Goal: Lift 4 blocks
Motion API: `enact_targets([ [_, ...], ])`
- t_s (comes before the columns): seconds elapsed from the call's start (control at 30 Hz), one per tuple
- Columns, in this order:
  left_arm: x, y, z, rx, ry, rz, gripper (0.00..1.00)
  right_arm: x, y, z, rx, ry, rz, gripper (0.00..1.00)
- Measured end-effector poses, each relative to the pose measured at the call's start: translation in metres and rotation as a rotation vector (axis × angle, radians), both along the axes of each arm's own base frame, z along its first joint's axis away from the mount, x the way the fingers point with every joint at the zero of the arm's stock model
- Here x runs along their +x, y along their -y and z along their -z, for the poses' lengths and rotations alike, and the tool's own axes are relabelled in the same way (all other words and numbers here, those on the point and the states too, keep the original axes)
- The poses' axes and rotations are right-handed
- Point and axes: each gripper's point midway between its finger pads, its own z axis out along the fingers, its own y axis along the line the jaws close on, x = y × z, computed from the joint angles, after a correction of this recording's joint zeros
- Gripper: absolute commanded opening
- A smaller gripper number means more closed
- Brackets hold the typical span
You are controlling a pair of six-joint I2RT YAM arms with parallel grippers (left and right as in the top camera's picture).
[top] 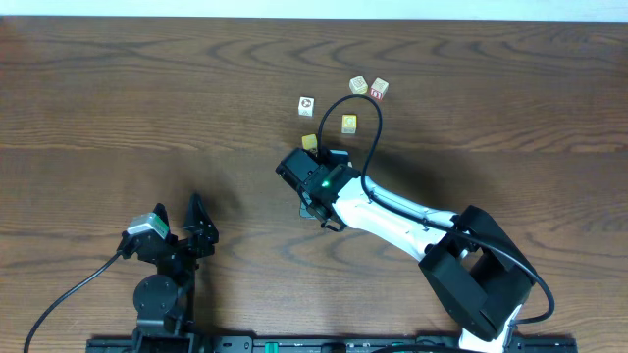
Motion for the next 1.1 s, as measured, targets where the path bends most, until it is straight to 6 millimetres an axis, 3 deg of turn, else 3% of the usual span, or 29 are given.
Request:
enact_targets([
  [0.4,0.000,0.000,0.000,0.000,0.000,0.000,0.73,-0.005,0.006,0.001,-0.029,-0.005,0.029,0.01],
  [0.8,0.000,0.000,0.000,0.000,0.000,0.000,0.73,-0.012,-0.001,0.000,-0.035,0.012,0.029,0.01],
  [1.1,0.000,0.000,0.000,0.000,0.000,0.000,0.73,-0.011,0.008,-0.001,-0.063,0.026,0.085,0.01],
])
